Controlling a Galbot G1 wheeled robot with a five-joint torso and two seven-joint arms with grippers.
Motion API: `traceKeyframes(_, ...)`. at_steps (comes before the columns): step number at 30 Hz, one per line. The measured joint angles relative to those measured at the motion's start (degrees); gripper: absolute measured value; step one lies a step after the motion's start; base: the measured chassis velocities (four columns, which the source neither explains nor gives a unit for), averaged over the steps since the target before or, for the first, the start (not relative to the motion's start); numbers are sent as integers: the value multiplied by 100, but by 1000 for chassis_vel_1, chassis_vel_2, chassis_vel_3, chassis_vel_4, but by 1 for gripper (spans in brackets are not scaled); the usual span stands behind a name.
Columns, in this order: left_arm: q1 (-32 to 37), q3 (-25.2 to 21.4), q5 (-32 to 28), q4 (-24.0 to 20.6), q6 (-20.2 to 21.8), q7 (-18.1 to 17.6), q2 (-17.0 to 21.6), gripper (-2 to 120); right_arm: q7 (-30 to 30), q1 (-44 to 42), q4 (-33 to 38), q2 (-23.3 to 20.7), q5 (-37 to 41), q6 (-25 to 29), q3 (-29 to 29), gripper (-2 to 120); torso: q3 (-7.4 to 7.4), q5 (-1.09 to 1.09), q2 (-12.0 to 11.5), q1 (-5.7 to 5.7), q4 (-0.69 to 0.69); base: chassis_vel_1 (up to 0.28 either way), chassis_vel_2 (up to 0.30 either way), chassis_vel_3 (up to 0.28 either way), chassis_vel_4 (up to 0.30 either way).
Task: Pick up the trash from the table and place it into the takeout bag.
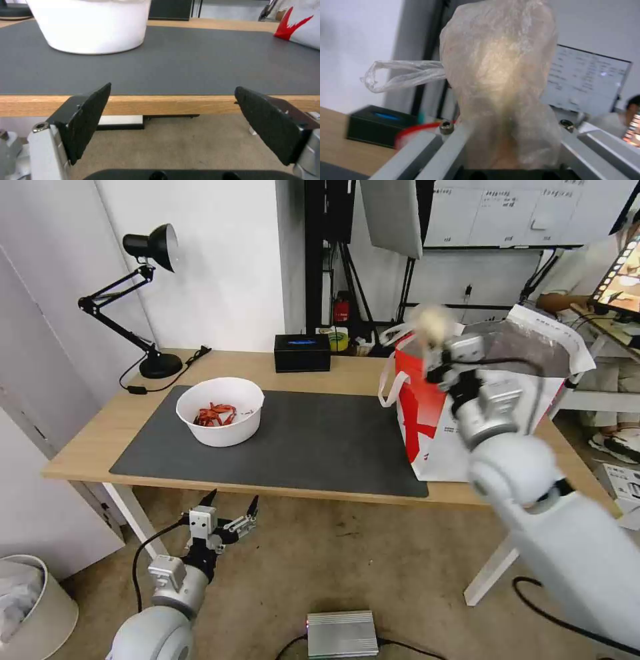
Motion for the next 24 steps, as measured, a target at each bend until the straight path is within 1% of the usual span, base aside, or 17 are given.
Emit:
traceKeyframes(5,-14,16,-2,0,0,0,12,100,8,12,-192,-125,139,-85,97,5,0,0,0,1,0,0,0,0,0)
traceKeyframes(8,-23,23,-7,0,-1,-1,21,100,26,8,-527,-137,219,-88,167,5,1,0,0,1,1,0,0,0,0)
traceKeyframes(13,-10,15,-7,-20,-3,-3,20,100,175,-30,-630,-136,426,-179,200,5,1,1,-1,1,0,0,0,0,0)
traceKeyframes(15,-2,-2,-7,-27,-4,-4,30,100,581,-29,-552,-129,807,-537,201,5,0,0,-1,1,1,0,0,0,0)
traceKeyframes(16,-2,-2,-7,-27,-4,-4,30,100,581,-29,-552,-129,807,-537,201,5,0,0,-1,1,1,0,0,0,0)
traceKeyframes(17,-1,-6,-7,-34,-6,-5,34,100,854,-14,-475,-123,1116,-775,201,5,0,0,-1,1,0,0,0,0,0)
traceKeyframes(18,-1,-6,-7,-34,-6,-5,34,100,854,-14,-475,-123,1116,-775,201,5,0,0,-1,1,0,0,0,0,0)
traceKeyframes(19,0,-10,-7,-44,-6,-6,31,100,1077,11,-417,-120,1362,-921,201,9,0,-1,-1,1,1,0,0,0,0)
traceKeyframes(21,7,-19,-7,-52,-9,-9,24,100,1148,14,-381,-121,1463,-965,211,18,0,0,-1,1,0,0,0,0,0)
traceKeyframes(22,7,-19,-7,-52,-9,-9,24,100,1148,14,-381,-121,1463,-965,211,18,0,0,-1,1,0,0,0,0,0)
traceKeyframes(24,3,-21,-12,-52,-10,-10,26,100,1153,26,-342,-122,1491,-968,215,28,0,-1,-1,1,1,0,0,0,0)
